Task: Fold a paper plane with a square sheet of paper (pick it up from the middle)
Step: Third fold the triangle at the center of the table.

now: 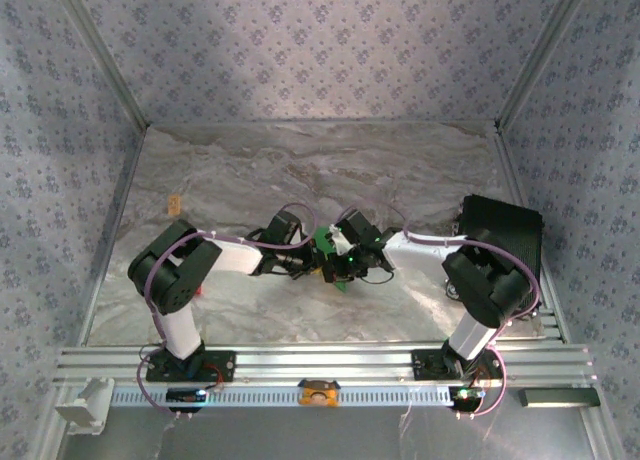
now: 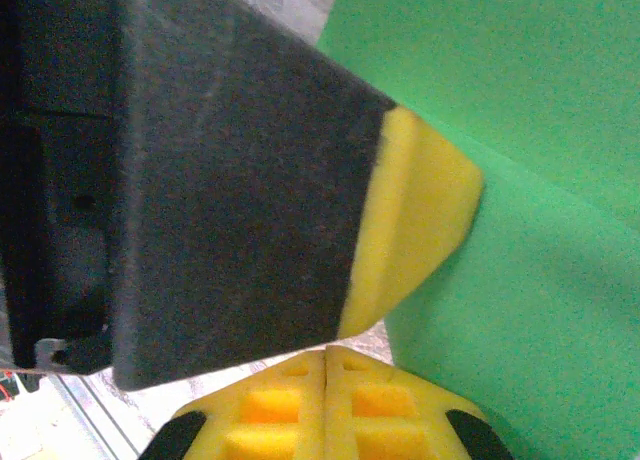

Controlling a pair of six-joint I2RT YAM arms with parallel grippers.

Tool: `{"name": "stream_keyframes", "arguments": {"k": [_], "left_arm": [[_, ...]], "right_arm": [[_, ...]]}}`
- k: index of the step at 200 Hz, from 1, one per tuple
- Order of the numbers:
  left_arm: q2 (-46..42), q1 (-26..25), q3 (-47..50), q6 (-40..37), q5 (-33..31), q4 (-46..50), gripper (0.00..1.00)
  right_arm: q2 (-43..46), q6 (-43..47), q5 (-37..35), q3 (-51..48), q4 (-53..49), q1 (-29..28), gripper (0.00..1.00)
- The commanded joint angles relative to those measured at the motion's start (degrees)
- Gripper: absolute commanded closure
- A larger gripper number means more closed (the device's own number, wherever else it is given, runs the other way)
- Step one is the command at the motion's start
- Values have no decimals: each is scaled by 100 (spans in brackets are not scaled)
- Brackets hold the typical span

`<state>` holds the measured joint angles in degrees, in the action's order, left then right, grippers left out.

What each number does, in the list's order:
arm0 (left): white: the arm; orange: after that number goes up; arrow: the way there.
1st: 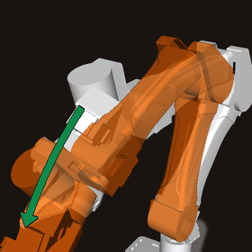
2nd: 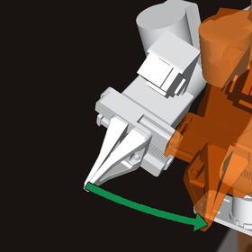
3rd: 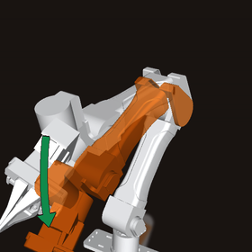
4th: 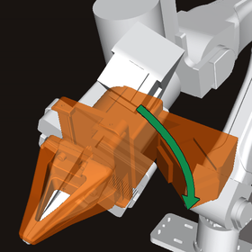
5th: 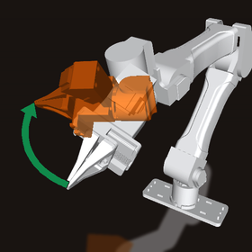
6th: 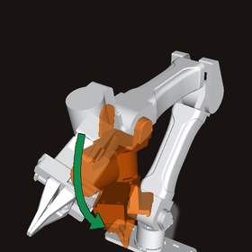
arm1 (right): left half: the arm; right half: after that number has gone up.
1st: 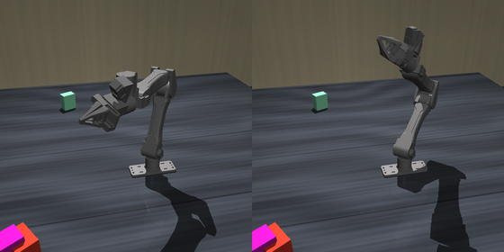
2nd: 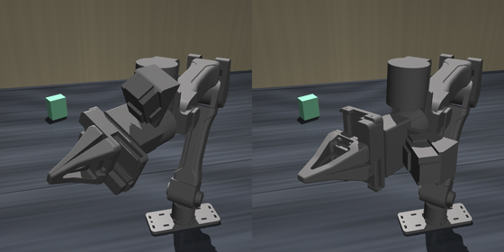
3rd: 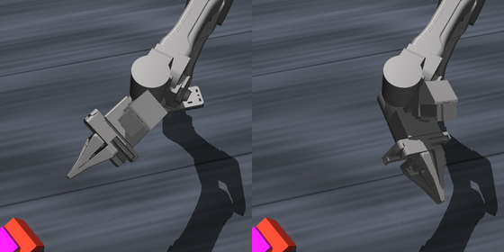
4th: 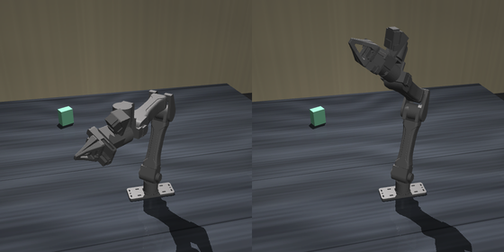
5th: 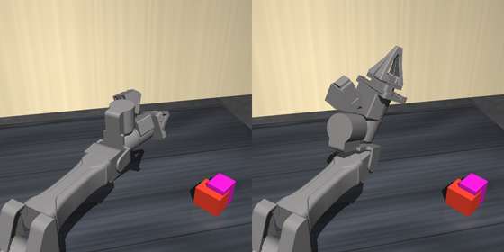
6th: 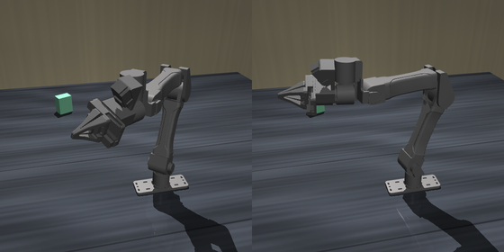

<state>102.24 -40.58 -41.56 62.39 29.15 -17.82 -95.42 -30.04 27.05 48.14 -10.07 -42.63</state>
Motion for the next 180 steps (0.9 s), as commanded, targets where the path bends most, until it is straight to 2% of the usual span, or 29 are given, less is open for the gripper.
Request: {"name": "stream_keyframes", "arguments": {"k": [1, 180], "left_arm": [[98, -2, -52, -104, -37, 197, 100], [121, 6, -98, -166, -71, 333, 100]], "right_arm": [[-53, 42, -71, -115, -179, 43, 95], [597, -500, 344, -1222, 491, 217, 94]]}}
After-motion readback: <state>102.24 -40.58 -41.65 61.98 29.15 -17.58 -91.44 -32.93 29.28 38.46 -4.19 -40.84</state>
